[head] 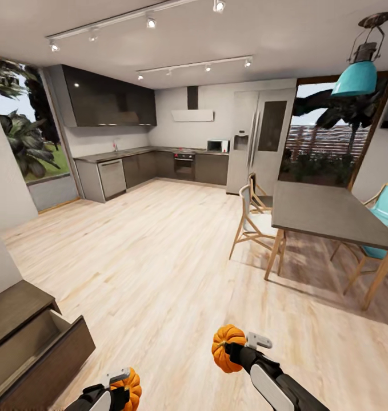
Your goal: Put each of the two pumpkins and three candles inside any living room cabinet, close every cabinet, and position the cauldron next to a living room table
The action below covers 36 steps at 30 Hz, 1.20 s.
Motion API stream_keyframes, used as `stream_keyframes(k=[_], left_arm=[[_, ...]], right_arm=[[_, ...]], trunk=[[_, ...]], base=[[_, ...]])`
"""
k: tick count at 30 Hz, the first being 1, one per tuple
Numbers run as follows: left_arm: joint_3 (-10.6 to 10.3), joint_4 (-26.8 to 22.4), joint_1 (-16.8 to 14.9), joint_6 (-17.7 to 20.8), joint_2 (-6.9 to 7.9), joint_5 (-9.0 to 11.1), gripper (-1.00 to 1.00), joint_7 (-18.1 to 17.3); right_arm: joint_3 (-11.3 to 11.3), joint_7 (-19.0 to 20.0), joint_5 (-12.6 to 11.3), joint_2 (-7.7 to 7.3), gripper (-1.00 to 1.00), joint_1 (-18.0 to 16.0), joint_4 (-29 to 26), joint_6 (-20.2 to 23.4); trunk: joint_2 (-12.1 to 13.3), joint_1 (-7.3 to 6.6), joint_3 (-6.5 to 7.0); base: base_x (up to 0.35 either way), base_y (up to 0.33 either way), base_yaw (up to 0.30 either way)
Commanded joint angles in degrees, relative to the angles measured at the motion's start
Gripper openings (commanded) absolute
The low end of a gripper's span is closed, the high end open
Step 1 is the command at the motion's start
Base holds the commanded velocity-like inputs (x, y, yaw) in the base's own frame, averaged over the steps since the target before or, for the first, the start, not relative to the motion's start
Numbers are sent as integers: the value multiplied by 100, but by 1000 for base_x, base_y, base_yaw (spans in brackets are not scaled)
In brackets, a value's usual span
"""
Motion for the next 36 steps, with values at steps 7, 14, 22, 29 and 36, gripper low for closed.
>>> stream_keyframes(k=[7, 14, 22, 29, 36], left_arm=[[-48, -12, -6, 12, 7, 50, -100, 55], [-57, -12, -6, 12, 8, 48, -100, 55], [-53, -12, -6, 12, 6, 48, -100, 55], [-50, -12, -6, 11, 7, 48, -100, 55], [-48, -14, -6, 10, 8, 48, -100, 55]], right_arm=[[23, -45, -22, -8, -100, -5, -16, 11], [26, -45, -22, -8, -100, -6, -16, 11], [31, -45, -22, -8, -100, -6, -15, 11], [32, -45, -21, -8, -100, -6, -15, 11], [32, -44, -22, -8, -100, -5, -20, 11]], trunk=[[-5, 1, -7], [-5, 1, -7], [-5, 1, -7], [-5, 1, -7], [-5, 1, -7]], base=[[95, -90, 287], [194, -132, 287], [117, -155, 287], [3, -16, 287], [0, 0, 287]])
